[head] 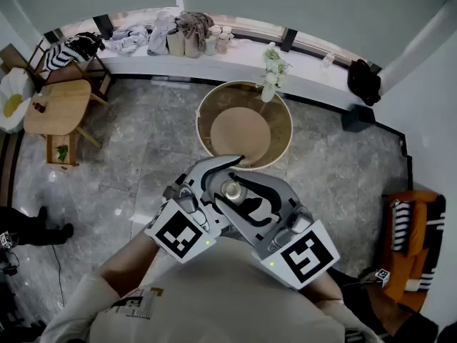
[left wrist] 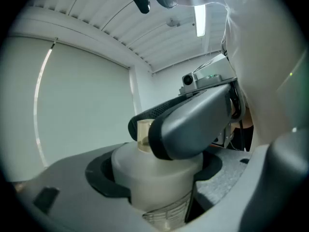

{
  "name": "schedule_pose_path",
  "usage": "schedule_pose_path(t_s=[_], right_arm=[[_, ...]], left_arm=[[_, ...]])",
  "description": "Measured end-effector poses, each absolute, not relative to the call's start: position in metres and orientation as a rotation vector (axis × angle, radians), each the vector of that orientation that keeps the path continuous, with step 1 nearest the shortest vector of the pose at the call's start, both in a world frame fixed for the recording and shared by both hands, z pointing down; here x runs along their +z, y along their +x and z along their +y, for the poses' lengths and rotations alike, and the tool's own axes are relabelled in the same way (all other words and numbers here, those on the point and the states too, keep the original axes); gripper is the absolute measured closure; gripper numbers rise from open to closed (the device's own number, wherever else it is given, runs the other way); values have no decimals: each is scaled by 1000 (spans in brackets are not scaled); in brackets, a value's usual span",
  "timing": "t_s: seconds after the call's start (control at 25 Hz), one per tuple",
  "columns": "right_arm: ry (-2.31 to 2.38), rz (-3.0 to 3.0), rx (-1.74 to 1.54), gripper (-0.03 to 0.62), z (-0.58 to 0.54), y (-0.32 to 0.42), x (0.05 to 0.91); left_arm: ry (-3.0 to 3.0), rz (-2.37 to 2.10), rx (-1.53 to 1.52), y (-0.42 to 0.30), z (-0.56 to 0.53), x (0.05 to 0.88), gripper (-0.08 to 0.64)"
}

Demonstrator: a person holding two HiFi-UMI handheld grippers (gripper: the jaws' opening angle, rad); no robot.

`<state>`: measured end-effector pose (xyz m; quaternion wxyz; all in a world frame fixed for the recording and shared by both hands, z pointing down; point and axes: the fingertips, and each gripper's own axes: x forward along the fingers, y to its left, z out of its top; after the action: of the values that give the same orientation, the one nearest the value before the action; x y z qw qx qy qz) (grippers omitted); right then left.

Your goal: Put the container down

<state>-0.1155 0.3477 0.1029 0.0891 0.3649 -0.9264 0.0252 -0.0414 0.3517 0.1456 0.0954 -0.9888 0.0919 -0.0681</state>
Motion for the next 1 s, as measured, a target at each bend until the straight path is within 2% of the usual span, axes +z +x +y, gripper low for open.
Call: schedule_pose_path(t_s=[1.0], right_arm=[[989,-2805,73,449,359,-67,110]], left_arm=[[-2904,371,-329,4,357,157,221]])
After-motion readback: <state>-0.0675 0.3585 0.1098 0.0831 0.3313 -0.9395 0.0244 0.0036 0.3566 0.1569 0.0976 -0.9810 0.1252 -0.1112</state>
